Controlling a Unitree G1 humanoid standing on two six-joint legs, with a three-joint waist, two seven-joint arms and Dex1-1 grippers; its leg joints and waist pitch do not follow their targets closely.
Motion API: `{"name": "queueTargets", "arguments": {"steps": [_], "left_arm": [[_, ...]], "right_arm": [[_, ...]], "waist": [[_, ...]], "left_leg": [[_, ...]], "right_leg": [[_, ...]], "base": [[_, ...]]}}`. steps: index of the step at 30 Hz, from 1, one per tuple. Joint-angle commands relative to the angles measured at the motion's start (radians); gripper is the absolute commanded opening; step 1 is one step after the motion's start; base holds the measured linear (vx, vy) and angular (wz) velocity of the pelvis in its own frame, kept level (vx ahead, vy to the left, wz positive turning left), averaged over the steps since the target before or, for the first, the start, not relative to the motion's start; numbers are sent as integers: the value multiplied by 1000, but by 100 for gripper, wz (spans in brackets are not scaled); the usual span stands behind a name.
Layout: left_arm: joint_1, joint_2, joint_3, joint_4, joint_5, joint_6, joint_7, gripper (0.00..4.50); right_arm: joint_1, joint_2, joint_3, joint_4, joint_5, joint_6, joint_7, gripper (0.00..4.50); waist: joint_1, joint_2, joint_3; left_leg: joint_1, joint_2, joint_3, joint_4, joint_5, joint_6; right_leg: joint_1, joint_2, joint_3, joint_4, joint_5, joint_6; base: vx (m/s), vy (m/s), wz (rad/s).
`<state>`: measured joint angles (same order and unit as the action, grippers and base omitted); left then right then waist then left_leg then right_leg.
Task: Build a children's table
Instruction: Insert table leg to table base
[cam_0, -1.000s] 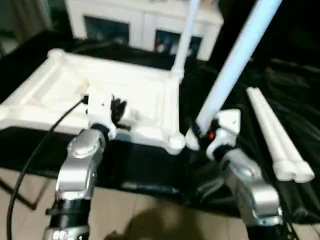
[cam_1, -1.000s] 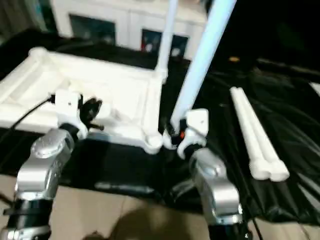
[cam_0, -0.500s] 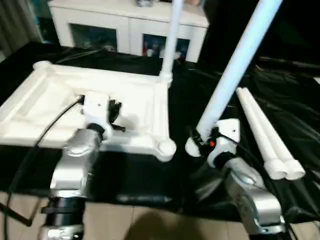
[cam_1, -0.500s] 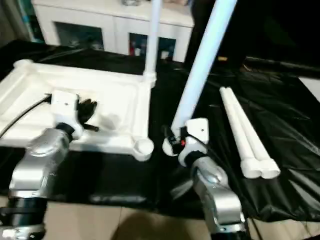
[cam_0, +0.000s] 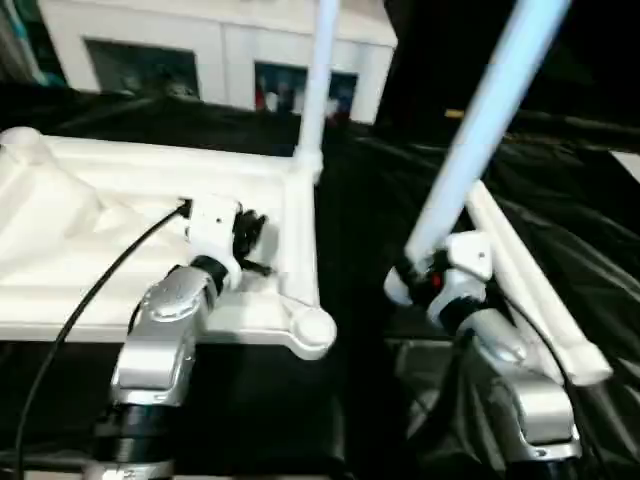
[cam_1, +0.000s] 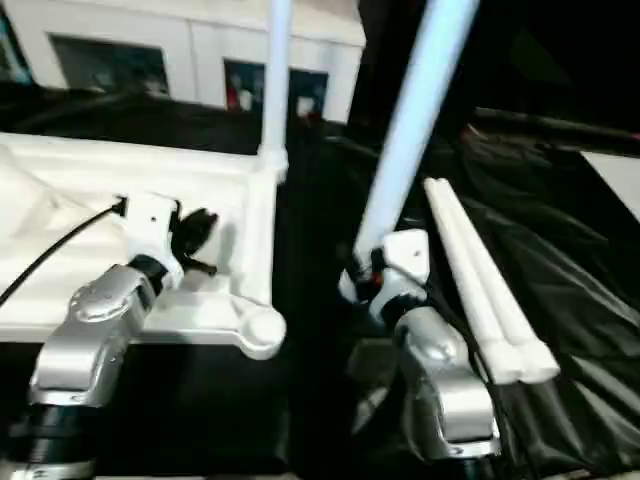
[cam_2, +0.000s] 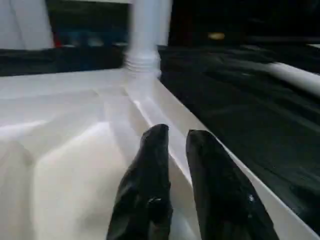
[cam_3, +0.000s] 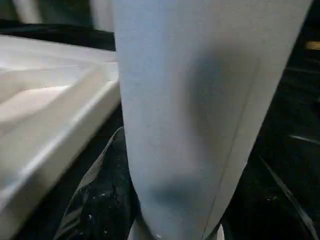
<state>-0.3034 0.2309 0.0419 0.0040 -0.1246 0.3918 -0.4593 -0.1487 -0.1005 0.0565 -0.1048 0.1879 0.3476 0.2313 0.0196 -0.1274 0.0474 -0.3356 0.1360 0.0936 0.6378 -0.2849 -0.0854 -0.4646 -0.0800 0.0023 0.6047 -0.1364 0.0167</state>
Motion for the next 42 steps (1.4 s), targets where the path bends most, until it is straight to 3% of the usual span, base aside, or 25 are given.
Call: {"name": "queueTargets", "arguments": {"steps": [1,2,3,4,5,7,11,12,14,16,18,20,22,25,29,31,34,36,38,42], "left_arm": [[7,19,-37,-38,-20,10,-85,122],[14,70,-88,-39,-14,4,-173,137],[17,103,-119,-40,-8,-3,-227,152],[19,125,-141,-40,-5,-9,-264,152],[20,157,-171,-39,-2,-15,-319,161],[13,208,-215,-30,0,-21,-409,164],[-46,295,-293,35,25,-30,-557,164],[-71,309,-303,67,42,-43,-581,137],[-108,331,-316,112,54,-56,-621,129],[-164,365,-337,173,73,-67,-665,116],[-181,370,-339,192,80,-77,-669,90],[-213,374,-335,227,90,-107,-662,85],[-258,372,-324,269,80,-129,-675,70],[-269,374,-326,282,78,-131,-692,41],[-280,394,-354,313,89,-131,-748,10],[-279,397,-360,317,87,-119,-766,0],[-283,406,-370,328,87,-106,-790,0],[-288,402,-363,338,79,-109,-793,0],[-292,399,-355,343,72,-111,-799,0],[-299,392,-337,347,55,-121,-805,0]], "right_arm": [[5,-19,-5,-33,10,-4,21,185],[13,-34,-8,-46,26,-2,47,185],[17,-44,-11,-55,37,1,63,185],[20,-51,-13,-61,45,2,73,185],[24,-65,-15,-69,55,5,93,185],[30,-96,-11,-81,60,15,130,185],[38,-150,-15,-105,82,42,204,185],[41,-164,-13,-112,86,49,222,185],[47,-187,-7,-125,94,59,246,185],[59,-218,5,-140,98,69,270,185],[62,-222,6,-143,97,68,274,185],[67,-224,1,-147,98,68,274,185],[77,-228,-5,-158,101,74,278,185],[80,-230,-5,-163,104,78,279,185],[82,-233,0,-163,107,83,287,185],[82,-235,5,-156,103,83,288,185],[79,-233,9,-142,94,81,286,185],[76,-233,8,-139,94,83,287,185],[76,-232,9,-140,95,85,286,185],[74,-235,10,-138,96,85,289,185]], "waist": [[-1,34,-55],[1,37,-50],[4,45,-38],[2,46,-34],[1,48,-31],[7,47,-32],[9,50,-30],[9,50,-33],[9,54,-33],[8,55,-33],[6,62,-31],[1,63,-36],[6,71,-38],[9,68,-38],[13,69,-43],[18,72,-48],[22,66,-48],[26,69,-54],[31,64,-55],[39,67,-57]], "left_leg": [[-15,21,27,-74,205,151],[-12,29,28,-80,111,139],[3,41,32,-94,-99,110],[9,50,36,-99,-181,89],[12,59,41,-103,-270,48],[13,62,49,-106,-288,15],[-1,60,47,-109,-284,3],[-7,58,45,-106,-262,-10],[-8,54,44,-104,-254,-14],[-11,53,41,-104,-270,-19],[-11,57,36,-107,-299,-21],[-18,62,29,-112,-298,-24],[-13,64,32,-113,-264,-21],[-16,69,36,-117,-242,-28],[-18,69,41,-117,-197,-32],[-16,71,47,-115,-142,-31],[-10,70,61,-108,-118,-21],[-13,73,67,-107,-71,-18],[-18,71,70,-105,-14,-16],[-15,71,71,-104,30,-20]], "right_leg": [[98,-19,7,-42,-9,-241],[94,-21,7,-50,-123,-230],[79,-23,4,-69,-349,-192],[70,-23,1,-77,-427,-176],[64,-23,-3,-84,-507,-141],[58,-22,-1,-85,-517,-112],[62,-24,-2,-93,-587,-74],[67,-28,-4,-96,-622,-50],[65,-28,-9,-105,-671,-27],[67,-30,-21,-116,-715,-11],[69,-33,-36,-122,-722,-18],[88,-41,-50,-123,-683,-31],[85,-43,-50,-119,-604,-67],[87,-45,-46,-104,-529,-106],[89,-47,-38,-87,-464,-129],[90,-44,-34,-73,-343,-169],[84,-38,-29,-62,-264,-216],[94,-40,-28,-50,-212,-230],[101,-39,-26,-40,-147,-236],[107,-37,-26,-30,-84,-250]], "base": [[-68,-49,-2],[-96,-40,2],[-93,-36,13],[-93,-36,13],[-82,-39,16],[-68,-39,16],[-73,-40,9],[-52,-32,3],[-26,-16,1],[0,0,0],[0,0,0],[0,0,0],[0,0,0],[0,0,0],[0,0,0],[0,0,0],[61,-25,14],[71,-29,11],[65,-24,5],[0,0,0]]}}
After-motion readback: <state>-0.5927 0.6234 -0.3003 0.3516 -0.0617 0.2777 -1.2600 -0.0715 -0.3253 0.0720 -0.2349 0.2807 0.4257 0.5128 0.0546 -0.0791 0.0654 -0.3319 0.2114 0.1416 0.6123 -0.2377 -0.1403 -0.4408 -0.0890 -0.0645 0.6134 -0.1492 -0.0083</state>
